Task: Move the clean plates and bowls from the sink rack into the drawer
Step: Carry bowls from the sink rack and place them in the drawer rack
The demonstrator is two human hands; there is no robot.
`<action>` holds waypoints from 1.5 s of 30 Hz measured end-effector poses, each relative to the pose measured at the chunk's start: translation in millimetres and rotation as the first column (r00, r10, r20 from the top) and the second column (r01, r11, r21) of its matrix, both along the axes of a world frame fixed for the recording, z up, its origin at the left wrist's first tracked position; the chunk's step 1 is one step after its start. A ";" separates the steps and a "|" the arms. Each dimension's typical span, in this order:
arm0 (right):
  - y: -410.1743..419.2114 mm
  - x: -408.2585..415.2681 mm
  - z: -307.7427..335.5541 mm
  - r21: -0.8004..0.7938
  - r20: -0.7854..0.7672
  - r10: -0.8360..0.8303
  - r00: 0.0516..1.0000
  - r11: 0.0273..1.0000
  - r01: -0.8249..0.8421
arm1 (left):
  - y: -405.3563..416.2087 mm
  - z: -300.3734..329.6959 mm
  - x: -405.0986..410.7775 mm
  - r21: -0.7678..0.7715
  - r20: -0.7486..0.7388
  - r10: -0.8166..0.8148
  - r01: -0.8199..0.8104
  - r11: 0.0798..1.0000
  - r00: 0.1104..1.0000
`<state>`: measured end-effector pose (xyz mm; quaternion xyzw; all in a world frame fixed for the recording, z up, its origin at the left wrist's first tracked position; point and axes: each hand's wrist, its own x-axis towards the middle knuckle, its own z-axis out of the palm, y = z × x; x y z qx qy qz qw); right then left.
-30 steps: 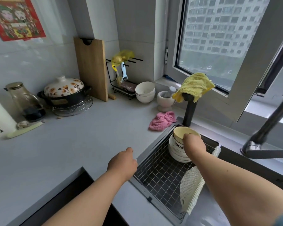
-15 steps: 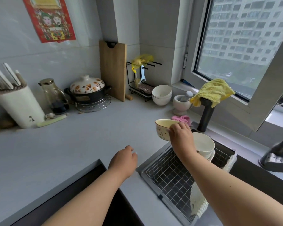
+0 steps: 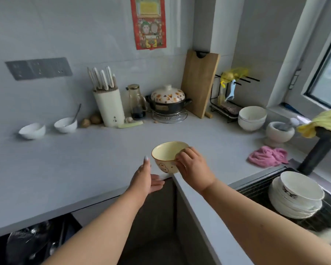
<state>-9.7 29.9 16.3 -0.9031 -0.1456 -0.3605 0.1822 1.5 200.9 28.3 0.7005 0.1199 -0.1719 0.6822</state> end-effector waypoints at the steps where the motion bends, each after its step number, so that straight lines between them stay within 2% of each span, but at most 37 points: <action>1: 18.4 2.1 1.1 -0.014 0.019 0.061 0.998 0.998 -0.060 | 16.6 3.4 -1.7 -0.135 -0.067 0.034 -0.042 0.990 0.997; 3: 58.3 5.3 3.6 -0.024 0.051 0.195 0.979 0.981 -0.194 | 53.1 9.7 -6.2 -0.352 -0.158 0.069 -0.121 0.928 0.985; 5: 97.3 8.0 7.1 -0.025 0.056 0.312 0.948 0.950 -0.312 | 91.1 12.5 -11.9 -0.428 -0.185 0.119 -0.189 0.884 0.976; 10: 196.8 6.7 12.8 0.033 -0.061 0.498 0.865 0.867 -0.497 | 187.5 7.1 -39.4 -0.475 -0.191 0.314 -0.367 0.800 0.930; 15: 303.9 1.9 13.6 0.325 -0.196 0.524 0.829 0.832 -0.449 | 280.3 7.7 -78.1 -0.412 -0.169 0.465 -0.491 0.768 0.869; 17: 346.9 -2.5 12.2 0.458 -0.304 0.574 0.761 0.788 -0.412 | 317.1 8.5 -96.4 -0.377 -0.170 0.517 -0.540 0.753 0.839; 19: 379.3 -8.3 13.4 0.637 -0.430 0.669 0.606 0.700 -0.321 | 346.3 8.7 -112.1 -0.334 -0.156 0.544 -0.563 0.756 0.824; 21: 417.0 -17.2 14.6 0.802 -0.505 0.794 0.338 0.576 -0.156 | 380.7 8.7 -131.7 -0.285 -0.127 0.574 -0.584 0.760 0.809; 22: 434.6 -21.3 14.5 0.833 -0.527 0.823 0.211 0.549 -0.061 | 396.1 8.8 -140.8 -0.263 -0.116 0.592 -0.600 0.756 0.797; 26: 499.8 -39.4 8.8 0.815 -0.540 0.826 -0.162 0.561 0.144 | 451.1 0.0 -173.4 -0.192 -0.118 0.685 -0.693 0.694 0.719; 28: 526.5 -46.1 5.2 0.808 -0.525 0.814 -0.248 0.569 0.155 | 472.9 -7.4 -188.1 -0.167 -0.105 0.723 -0.729 0.664 0.683; 36: 625.7 -55.6 -9.1 0.783 -0.561 0.754 -0.342 0.618 0.078 | 540.8 -16.3 -220.2 -0.051 -0.095 0.837 -0.843 0.536 0.538; 41: 678.2 -48.7 -17.8 0.743 -0.598 0.708 -0.375 0.665 0.070 | 583.7 -25.6 -226.4 0.198 0.007 0.889 -0.872 0.447 0.457; 45: 709.0 -42.0 -29.1 0.703 -0.641 0.671 -0.373 0.708 0.066 | 608.4 -38.6 -237.5 0.440 0.083 0.880 -0.810 0.388 0.467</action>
